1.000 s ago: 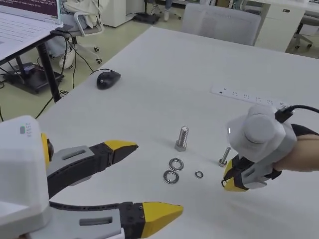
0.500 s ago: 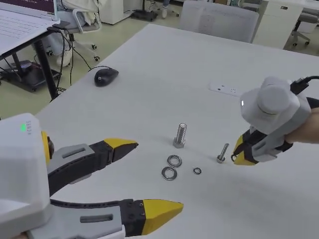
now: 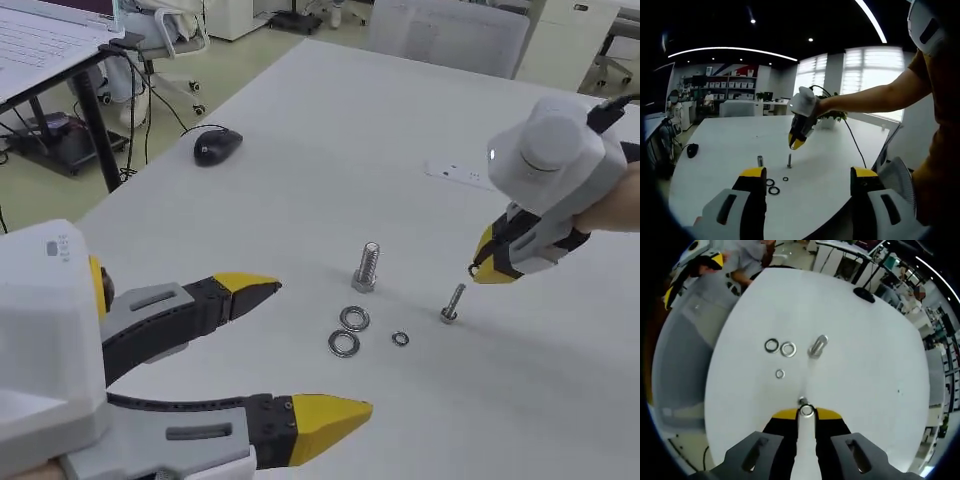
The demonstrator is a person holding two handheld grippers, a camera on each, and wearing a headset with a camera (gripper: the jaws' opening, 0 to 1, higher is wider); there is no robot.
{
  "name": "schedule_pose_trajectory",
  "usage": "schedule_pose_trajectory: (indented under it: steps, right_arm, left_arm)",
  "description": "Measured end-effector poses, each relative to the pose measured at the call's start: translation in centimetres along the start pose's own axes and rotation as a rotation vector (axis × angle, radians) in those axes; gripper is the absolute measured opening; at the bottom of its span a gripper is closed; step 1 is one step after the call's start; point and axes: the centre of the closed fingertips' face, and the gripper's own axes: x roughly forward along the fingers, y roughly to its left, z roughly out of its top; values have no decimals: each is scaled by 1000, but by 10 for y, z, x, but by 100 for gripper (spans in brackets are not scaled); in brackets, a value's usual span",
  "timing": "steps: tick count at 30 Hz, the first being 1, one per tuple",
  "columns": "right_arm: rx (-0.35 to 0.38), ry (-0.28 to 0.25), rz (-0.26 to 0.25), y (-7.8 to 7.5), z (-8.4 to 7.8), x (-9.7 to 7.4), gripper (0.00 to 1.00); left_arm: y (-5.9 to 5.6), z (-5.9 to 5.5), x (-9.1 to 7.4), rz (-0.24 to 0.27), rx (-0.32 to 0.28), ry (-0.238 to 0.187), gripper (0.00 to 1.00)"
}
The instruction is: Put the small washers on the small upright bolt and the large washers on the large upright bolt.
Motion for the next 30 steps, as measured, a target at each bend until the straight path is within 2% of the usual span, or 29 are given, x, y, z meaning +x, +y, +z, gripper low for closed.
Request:
schedule_pose_trajectory:
  steps: [11, 30]
  right_arm:
    - [4, 27, 33, -2, -6, 18, 12]
    - [14, 37, 55, -4, -12, 33, 12]
  left_arm:
    - [4, -3, 0, 9, -12, 6, 68]
    - [6, -3, 3, 12, -21, 4, 68]
